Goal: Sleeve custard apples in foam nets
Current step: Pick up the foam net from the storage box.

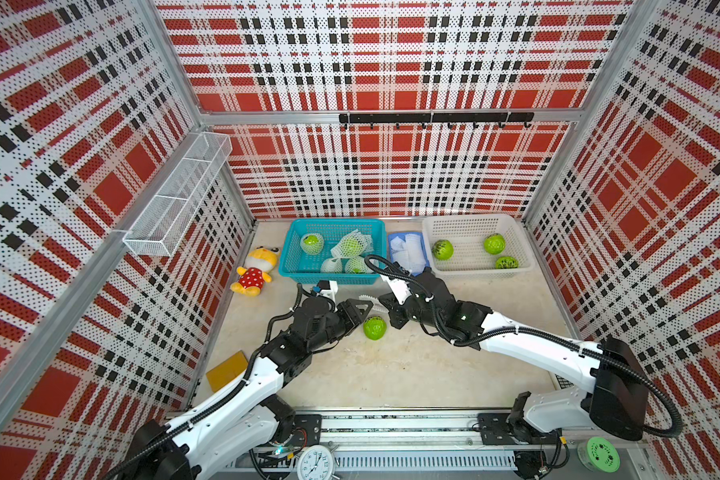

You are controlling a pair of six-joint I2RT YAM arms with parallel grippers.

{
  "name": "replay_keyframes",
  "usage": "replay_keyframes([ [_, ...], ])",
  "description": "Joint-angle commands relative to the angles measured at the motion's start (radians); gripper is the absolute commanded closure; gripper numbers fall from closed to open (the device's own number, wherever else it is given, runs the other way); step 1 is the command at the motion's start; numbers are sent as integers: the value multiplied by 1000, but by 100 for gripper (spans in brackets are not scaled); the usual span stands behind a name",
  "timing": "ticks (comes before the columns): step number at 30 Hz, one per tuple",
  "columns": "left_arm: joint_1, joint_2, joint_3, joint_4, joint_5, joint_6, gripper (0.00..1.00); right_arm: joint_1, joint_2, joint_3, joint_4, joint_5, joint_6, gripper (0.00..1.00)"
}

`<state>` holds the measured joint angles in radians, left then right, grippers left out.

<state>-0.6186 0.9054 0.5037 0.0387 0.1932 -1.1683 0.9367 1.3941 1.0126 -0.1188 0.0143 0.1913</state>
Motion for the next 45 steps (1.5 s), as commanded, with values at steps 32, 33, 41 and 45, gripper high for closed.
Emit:
replay_keyframes([
  [32,85,50,150,-259,120,329,100,-38,-100,-36,52,-90,52,73],
  [33,99,57,188,-332,151,399,100,-61,-121,-38,42,-121,53,70],
  [41,154,221,495,-828,369,871,100,-165,-307,-175,-3,-404,-335,57],
  [45,124,306,601,-981,350,1024,100,-166,-398,-312,69,-478,-563,55],
])
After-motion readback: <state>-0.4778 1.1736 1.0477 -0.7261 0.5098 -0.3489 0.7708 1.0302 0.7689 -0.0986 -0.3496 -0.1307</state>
